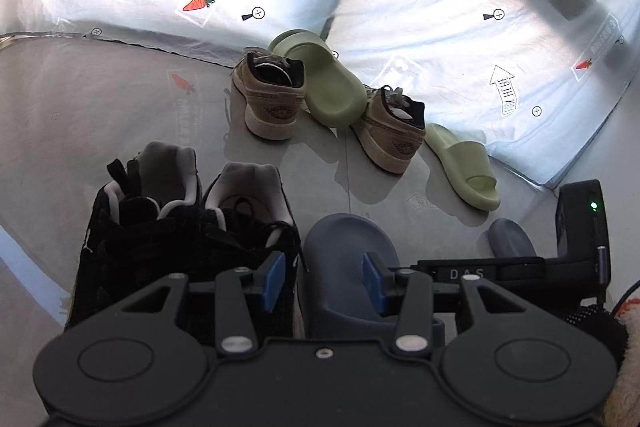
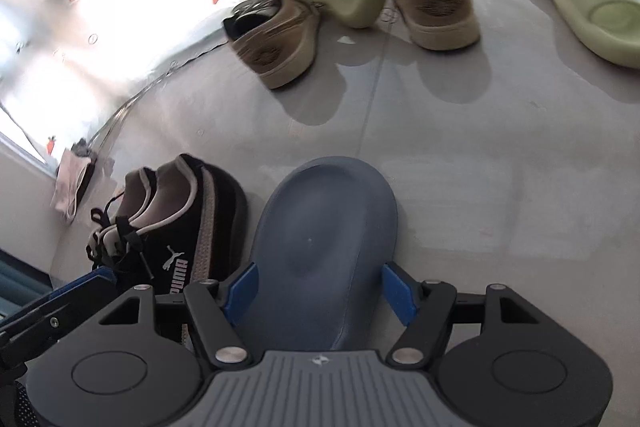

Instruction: Organize scattered shoes

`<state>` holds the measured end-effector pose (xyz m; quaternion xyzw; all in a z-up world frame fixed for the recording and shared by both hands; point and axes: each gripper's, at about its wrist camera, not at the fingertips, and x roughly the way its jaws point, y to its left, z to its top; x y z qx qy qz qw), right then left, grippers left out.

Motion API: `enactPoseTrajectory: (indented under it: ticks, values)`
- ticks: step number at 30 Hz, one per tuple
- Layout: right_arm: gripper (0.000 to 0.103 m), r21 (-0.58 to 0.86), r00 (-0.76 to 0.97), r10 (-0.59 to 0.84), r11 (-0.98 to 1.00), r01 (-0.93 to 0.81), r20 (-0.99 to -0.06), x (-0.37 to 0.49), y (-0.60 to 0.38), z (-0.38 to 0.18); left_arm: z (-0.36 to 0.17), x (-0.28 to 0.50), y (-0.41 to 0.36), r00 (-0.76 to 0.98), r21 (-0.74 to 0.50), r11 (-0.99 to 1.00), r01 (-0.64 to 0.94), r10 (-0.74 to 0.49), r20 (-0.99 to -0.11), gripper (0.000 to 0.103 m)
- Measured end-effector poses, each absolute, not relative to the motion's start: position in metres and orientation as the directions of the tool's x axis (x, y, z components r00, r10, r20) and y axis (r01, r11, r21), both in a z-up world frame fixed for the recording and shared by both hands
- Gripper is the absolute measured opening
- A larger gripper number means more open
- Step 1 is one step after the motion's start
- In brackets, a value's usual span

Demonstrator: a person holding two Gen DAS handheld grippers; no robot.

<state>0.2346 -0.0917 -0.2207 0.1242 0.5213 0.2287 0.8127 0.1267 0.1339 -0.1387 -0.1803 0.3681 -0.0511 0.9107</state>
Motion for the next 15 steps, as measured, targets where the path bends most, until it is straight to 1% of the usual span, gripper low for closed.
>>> enactPoseTrajectory:
  ticks: [3, 4, 6, 7, 9, 10, 11, 13, 14, 15]
  values:
    - [0.07, 0.461, 0.37, 0.509, 0.861, -0.216, -0.777, 0.225, -0.106, -0.219, -0.141, 0.127, 0.135, 0.72, -0.368, 0.929, -0.05, -0.222, -0.657, 0.044]
    - [0.07, 0.442, 0.401, 0.488, 0.873, -0.206, -0.775, 0.22, -0.115, -0.215, -0.142, 0.128, 0.135, 0.717, -0.368, 0.928, -0.052, -0.222, -0.661, 0.044]
    - [0.078, 0.399, 0.466, 0.436, 0.899, -0.183, -0.77, 0.211, -0.133, -0.206, -0.144, 0.129, 0.134, 0.712, -0.37, 0.928, -0.052, -0.225, -0.665, 0.044]
    - [0.084, 0.34, 0.518, 0.377, 0.925, -0.17, -0.768, 0.206, -0.144, -0.199, -0.146, 0.13, 0.134, 0.709, -0.37, 0.928, -0.051, -0.228, -0.668, 0.044]
    - [0.085, 0.222, 0.612, 0.256, 0.966, -0.133, -0.748, 0.196, -0.166, -0.185, -0.147, 0.132, 0.132, 0.703, -0.371, 0.927, -0.049, -0.231, -0.672, 0.046]
    - [0.086, 0.16, 0.642, 0.196, 0.98, -0.115, -0.741, 0.194, -0.174, -0.18, -0.148, 0.133, 0.131, 0.701, -0.371, 0.927, -0.049, -0.233, -0.674, 0.051]
    - [0.09, 0.067, 0.675, 0.102, 0.995, -0.079, -0.731, 0.192, -0.185, -0.176, -0.149, 0.134, 0.131, 0.702, -0.377, 0.925, -0.046, -0.238, -0.672, 0.055]
    - [0.096, -0.113, 0.723, -0.08, 0.994, 0.003, -0.686, 0.187, -0.208, -0.168, -0.149, 0.135, 0.13, 0.703, -0.384, 0.922, -0.042, -0.246, -0.667, 0.055]
    - [0.097, -0.169, 0.722, -0.141, 0.985, 0.033, -0.678, 0.188, -0.221, -0.169, -0.148, 0.137, 0.127, 0.702, -0.386, 0.922, -0.029, -0.256, -0.665, 0.055]
    - [0.097, -0.187, 0.712, -0.164, 0.981, 0.047, -0.683, 0.19, -0.232, -0.172, -0.148, 0.139, 0.125, 0.7, -0.383, 0.924, -0.02, -0.26, -0.665, 0.055]
